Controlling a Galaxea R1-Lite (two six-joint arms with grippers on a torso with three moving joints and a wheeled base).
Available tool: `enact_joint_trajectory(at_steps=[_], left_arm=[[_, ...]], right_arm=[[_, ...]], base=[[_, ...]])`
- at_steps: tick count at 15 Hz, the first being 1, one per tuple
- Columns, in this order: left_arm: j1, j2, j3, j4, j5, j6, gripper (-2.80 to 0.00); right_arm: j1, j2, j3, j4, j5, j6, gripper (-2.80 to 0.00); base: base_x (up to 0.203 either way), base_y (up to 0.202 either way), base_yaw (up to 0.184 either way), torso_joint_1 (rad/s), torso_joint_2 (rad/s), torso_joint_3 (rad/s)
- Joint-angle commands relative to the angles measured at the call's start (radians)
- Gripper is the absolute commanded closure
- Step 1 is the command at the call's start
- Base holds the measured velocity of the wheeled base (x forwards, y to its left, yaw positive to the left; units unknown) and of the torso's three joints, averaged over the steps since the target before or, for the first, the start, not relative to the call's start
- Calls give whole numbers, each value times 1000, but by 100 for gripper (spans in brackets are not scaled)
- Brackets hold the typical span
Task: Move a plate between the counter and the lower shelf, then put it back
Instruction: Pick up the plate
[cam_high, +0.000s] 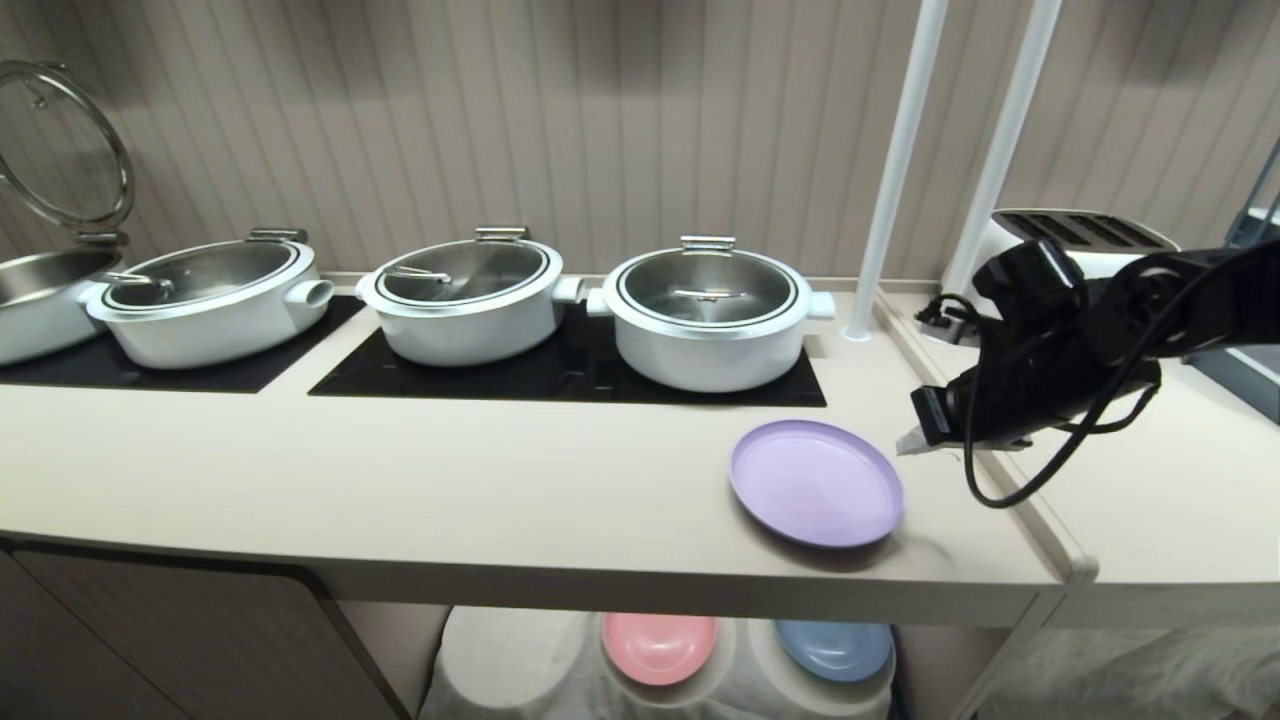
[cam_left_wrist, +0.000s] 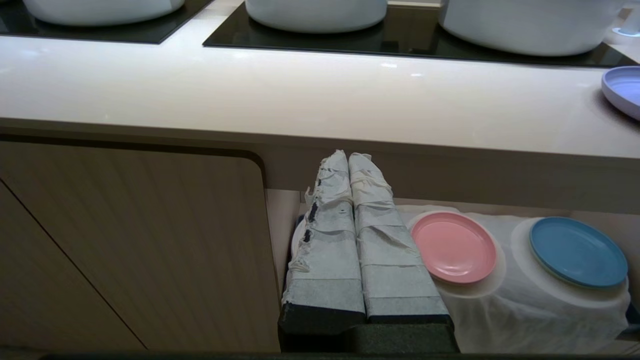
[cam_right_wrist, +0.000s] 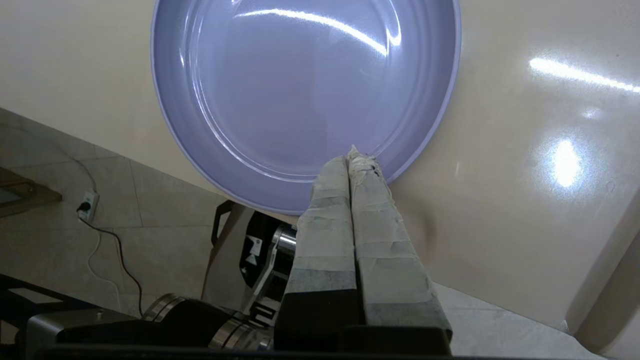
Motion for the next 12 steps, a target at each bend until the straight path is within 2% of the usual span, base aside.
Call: enact_joint_trajectory(at_steps=[1,4,9,12], left_arm=[[1,1,0,0,0,-1,0],[-1,1,0,0,0,-1,0],[1,1,0,0,0,-1,0],[-1,1,0,0,0,-1,0]], right_arm=[[-1,46,-38,34,0,-41,0],[-1,86,-88,50,-4,-70,0],[-18,164,-250,139,-9,-78,0],[-49,193,-306,203,-23,-174,0]], base=[[0,0,0,0,0,0],[0,0,0,0,0,0],[0,0,0,0,0,0],[0,0,0,0,0,0]])
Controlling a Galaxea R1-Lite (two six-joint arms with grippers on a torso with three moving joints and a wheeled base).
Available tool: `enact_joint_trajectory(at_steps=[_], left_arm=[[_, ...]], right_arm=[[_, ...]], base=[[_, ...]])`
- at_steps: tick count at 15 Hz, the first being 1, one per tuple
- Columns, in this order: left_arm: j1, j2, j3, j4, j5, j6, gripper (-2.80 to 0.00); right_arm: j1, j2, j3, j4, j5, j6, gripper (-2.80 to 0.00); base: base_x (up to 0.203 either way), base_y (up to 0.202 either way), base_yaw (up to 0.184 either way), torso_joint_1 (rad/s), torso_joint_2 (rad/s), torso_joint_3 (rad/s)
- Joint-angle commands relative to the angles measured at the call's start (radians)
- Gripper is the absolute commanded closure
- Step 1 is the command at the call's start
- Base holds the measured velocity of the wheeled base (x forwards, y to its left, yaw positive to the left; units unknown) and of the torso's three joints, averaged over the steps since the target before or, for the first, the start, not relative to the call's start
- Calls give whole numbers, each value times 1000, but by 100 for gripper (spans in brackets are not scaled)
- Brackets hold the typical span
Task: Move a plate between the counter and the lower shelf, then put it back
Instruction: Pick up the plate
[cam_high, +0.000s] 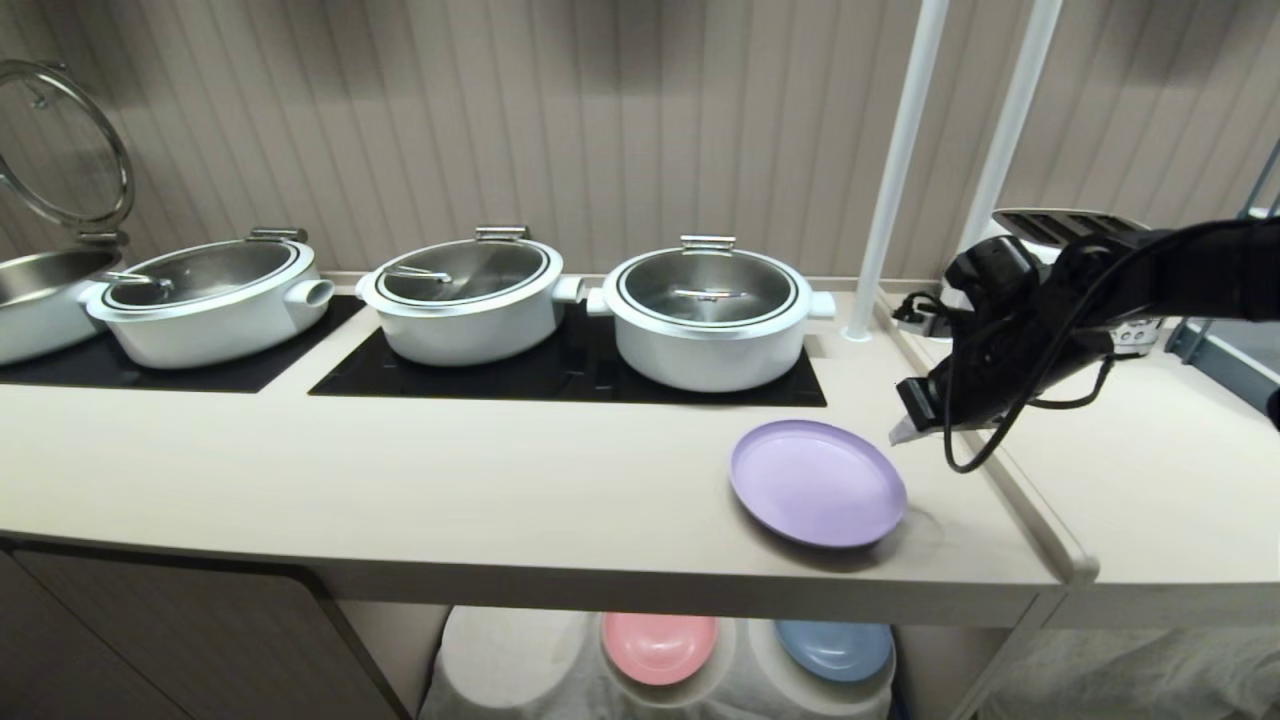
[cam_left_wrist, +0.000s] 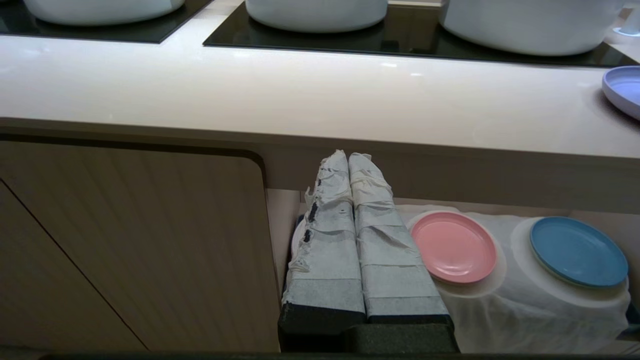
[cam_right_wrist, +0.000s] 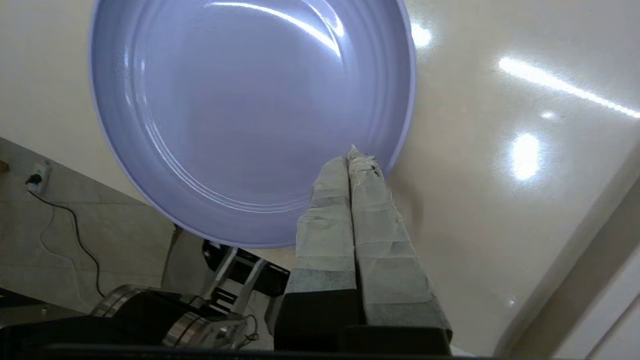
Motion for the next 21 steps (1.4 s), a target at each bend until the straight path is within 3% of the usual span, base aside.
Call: enact_joint_trajectory(at_steps=[1,7,8,15,18,21], left_arm=[[0,1,0,0,0,-1,0],[0,1,0,0,0,-1,0],[0,1,0,0,0,-1,0],[0,1,0,0,0,-1,0],[0,1,0,0,0,-1,0],[1,1,0,0,0,-1,0]], right_arm=[[-22,33,-38,30,-10,-47,0],[-26,44,-42,68,-10,-57,0],[-26,47,-42,68,-10,-57,-280],[-26,96,-73,58,-10,-63,-280],[-26,128,-87,59,-10,-142,-280],[-25,168,-123,64,-12,-158,-280]], base=[[0,0,0,0,0,0],[0,0,0,0,0,0],[0,0,0,0,0,0],[0,0,0,0,0,0],[0,0,0,0,0,0],[0,0,0,0,0,0]])
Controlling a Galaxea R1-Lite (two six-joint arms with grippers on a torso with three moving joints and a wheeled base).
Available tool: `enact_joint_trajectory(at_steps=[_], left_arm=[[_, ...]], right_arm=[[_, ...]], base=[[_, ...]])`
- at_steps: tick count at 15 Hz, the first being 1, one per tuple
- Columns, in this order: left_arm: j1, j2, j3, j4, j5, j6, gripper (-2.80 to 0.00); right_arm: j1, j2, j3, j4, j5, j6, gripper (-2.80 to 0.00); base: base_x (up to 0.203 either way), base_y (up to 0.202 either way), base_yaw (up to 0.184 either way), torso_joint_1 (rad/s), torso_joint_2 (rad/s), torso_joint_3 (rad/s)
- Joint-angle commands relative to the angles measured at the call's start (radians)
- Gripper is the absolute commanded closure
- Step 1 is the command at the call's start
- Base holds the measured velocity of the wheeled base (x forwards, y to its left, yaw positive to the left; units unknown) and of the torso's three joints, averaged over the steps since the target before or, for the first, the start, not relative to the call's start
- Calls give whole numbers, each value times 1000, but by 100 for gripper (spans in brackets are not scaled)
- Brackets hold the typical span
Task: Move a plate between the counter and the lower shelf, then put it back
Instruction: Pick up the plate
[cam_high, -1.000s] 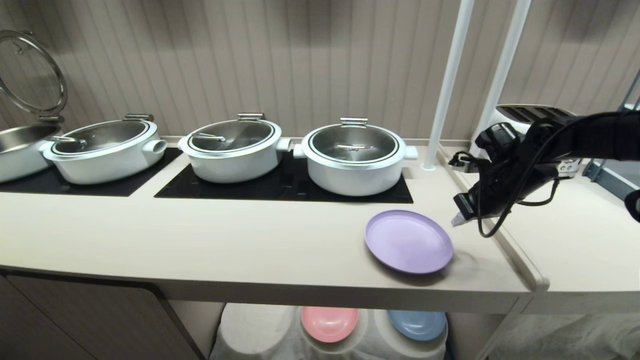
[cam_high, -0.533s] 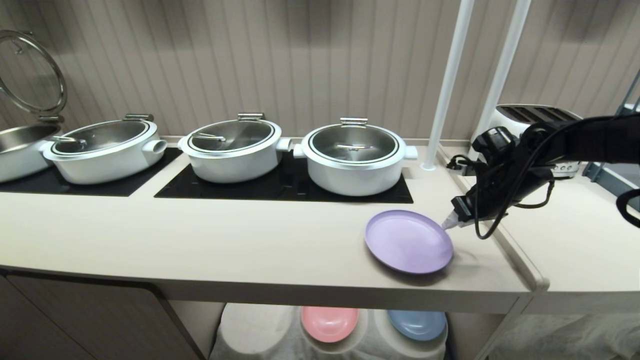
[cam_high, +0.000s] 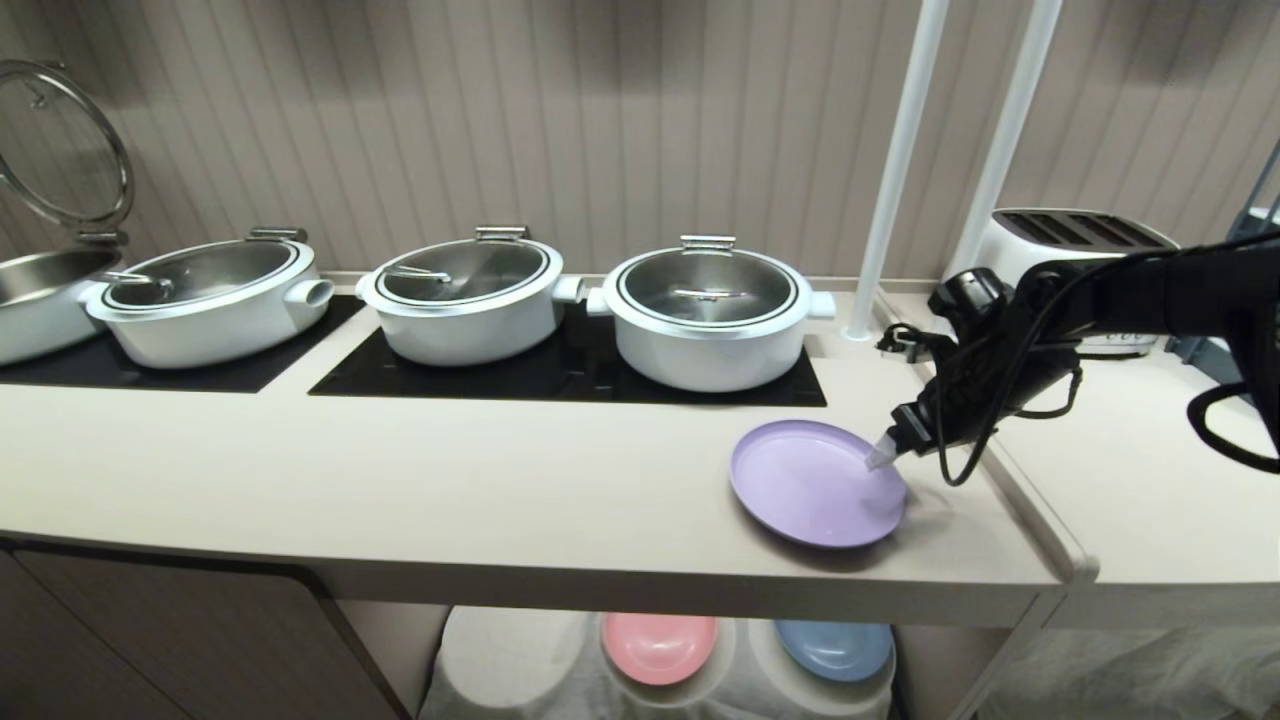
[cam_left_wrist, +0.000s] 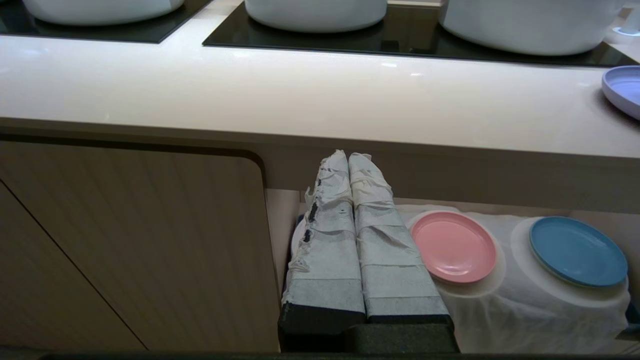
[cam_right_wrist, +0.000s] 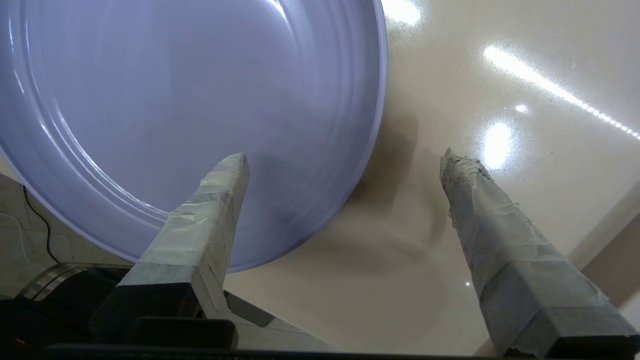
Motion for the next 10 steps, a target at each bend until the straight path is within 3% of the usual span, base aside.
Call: enact_joint_trajectory(at_steps=[1,5,10], left_arm=[[1,1,0,0,0,-1,0],[1,1,0,0,0,-1,0],[0,1,0,0,0,-1,0]], right_arm=[[1,45,-44,7,1,-3,-280],[1,86,-106,38,-1,-32,-280],[6,89,-106,57,-58,-66,-280]], base=[[0,0,0,0,0,0],[0,0,0,0,0,0],[0,0,0,0,0,0]])
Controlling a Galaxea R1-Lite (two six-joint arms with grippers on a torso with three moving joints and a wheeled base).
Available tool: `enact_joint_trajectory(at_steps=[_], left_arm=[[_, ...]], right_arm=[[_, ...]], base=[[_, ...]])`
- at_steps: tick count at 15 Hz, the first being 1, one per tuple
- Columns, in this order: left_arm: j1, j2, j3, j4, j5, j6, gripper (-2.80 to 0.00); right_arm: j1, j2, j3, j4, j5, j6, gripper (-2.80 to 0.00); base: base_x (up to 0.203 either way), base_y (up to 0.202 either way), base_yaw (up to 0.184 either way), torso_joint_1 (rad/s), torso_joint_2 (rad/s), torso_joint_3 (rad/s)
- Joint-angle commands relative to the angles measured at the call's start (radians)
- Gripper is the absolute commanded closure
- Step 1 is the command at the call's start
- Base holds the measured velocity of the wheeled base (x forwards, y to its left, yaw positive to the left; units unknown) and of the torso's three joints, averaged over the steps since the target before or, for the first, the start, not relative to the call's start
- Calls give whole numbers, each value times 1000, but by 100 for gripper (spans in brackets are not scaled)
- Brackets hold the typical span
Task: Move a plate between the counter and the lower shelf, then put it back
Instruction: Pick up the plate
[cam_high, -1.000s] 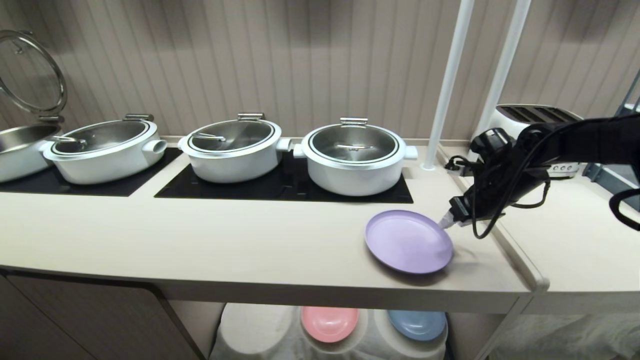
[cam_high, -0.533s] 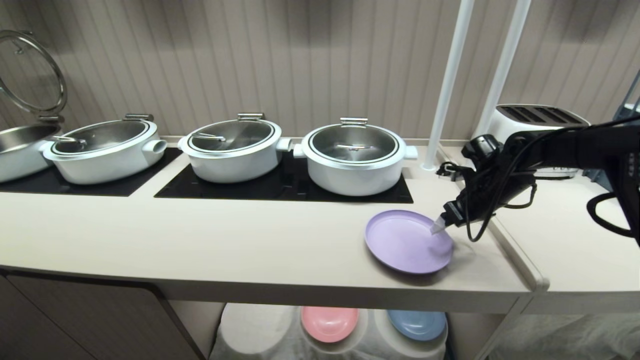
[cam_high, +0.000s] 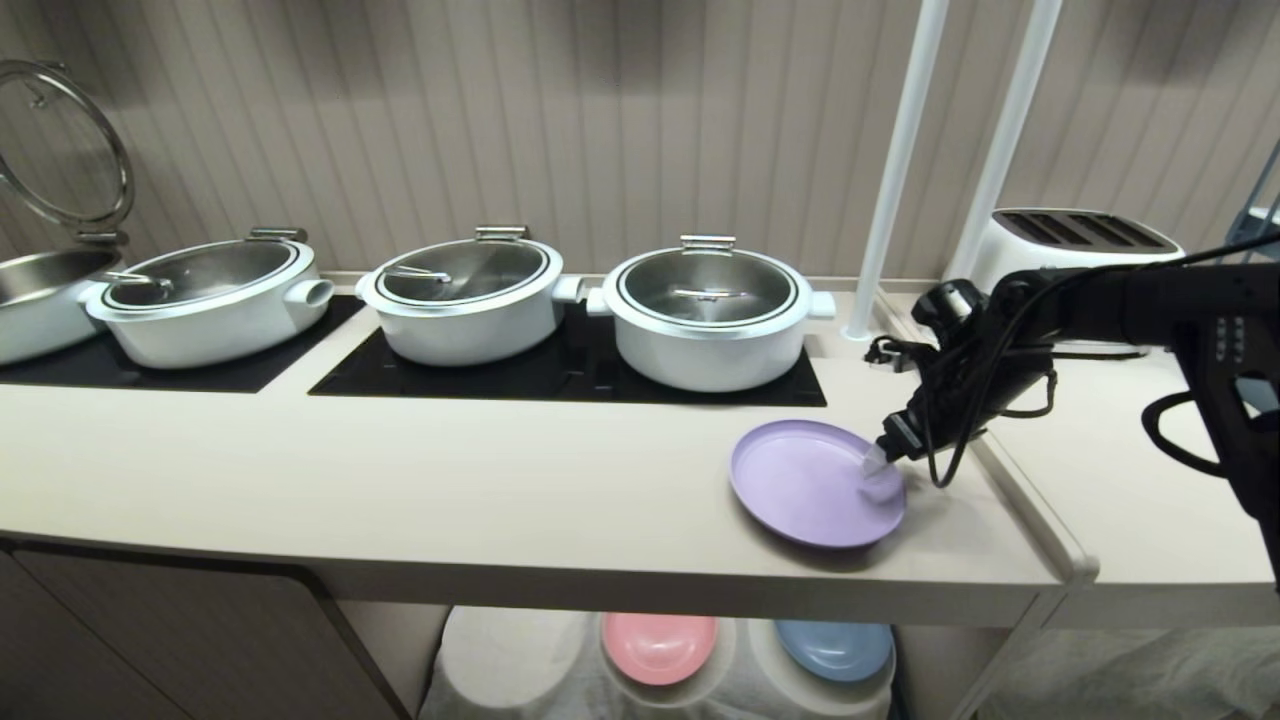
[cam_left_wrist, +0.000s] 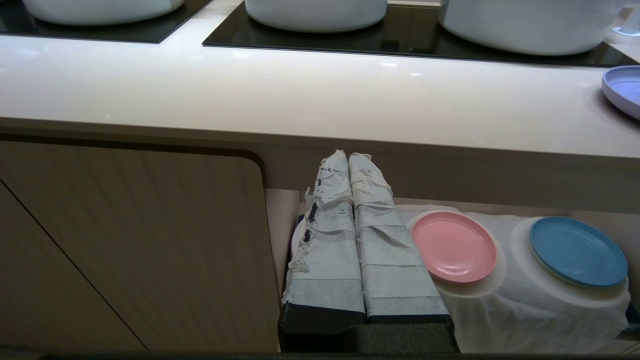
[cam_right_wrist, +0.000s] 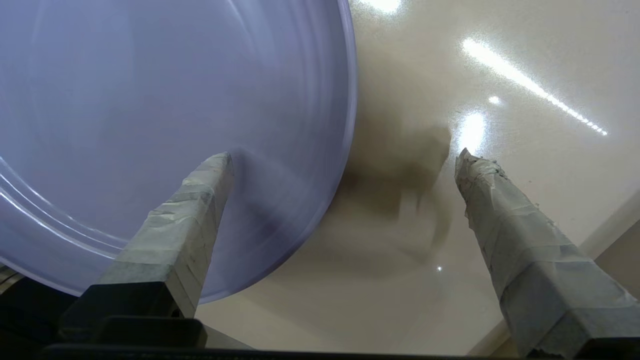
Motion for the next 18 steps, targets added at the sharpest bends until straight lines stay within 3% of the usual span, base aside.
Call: enact_joint_trajectory(at_steps=[1,18], left_arm=[[1,1,0,0,1,-1,0],[1,1,0,0,1,-1,0]], right_arm=[[3,2,0,5,-4,-8,-280],[26,42,-9,-43,-7,-6,-280]], base=[[0,0,0,0,0,0],[0,0,0,0,0,0]])
